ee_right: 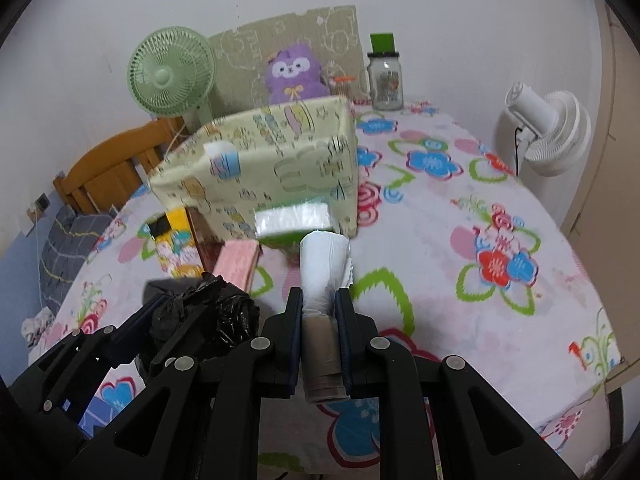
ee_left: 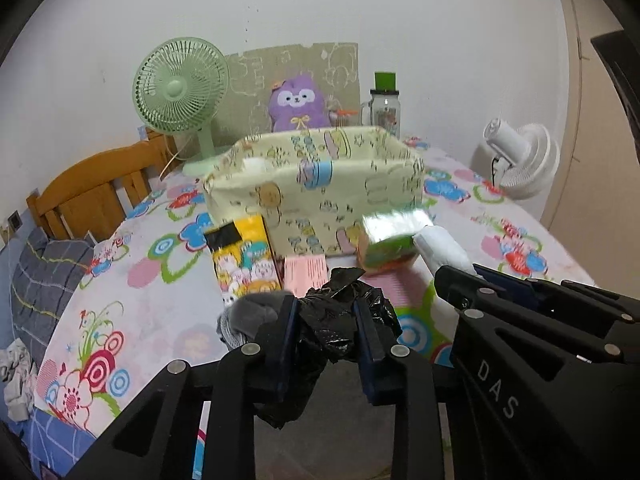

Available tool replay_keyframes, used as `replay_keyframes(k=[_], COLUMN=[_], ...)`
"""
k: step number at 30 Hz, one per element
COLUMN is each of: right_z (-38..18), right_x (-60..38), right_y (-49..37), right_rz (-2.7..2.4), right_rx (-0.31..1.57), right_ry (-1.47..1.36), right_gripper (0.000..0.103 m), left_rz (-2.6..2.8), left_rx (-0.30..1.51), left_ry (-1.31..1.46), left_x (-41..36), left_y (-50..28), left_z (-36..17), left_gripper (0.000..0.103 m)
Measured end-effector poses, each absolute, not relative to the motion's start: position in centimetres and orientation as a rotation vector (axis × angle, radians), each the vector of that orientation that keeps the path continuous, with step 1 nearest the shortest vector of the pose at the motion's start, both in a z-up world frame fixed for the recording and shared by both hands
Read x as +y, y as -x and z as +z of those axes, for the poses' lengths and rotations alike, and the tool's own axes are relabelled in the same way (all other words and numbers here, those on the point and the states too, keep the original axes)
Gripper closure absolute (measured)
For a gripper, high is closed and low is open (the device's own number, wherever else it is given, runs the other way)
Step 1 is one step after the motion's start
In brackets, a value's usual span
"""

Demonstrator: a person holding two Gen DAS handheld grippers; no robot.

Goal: Organize soft objects
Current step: 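Lift both held items and carry them toward the basket, then release the black bundle into the basket with left tool while right tool holds white roll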

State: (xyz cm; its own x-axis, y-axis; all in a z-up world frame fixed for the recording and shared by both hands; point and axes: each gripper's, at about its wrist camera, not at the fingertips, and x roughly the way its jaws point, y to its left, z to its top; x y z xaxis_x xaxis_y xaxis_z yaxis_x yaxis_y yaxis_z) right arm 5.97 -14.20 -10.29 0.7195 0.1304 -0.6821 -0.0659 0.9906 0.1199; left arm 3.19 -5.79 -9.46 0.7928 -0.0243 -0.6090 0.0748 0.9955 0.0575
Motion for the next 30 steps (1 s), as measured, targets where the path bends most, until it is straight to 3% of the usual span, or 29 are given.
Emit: replay_keyframes(k=[30], right_z=[0.6], right_x=[-13.3], right_y=[-7.8], right_rz=[0.095], right_rx=[0.575], right_ry=[-0.073], right_gripper=[0.084], left_rz=[-0.117], left_rx=[0.52], left_ry=[-0.051], left_x=[-5.1], left_y=[-5.9], left_z=[0.7], left_gripper=[0.077])
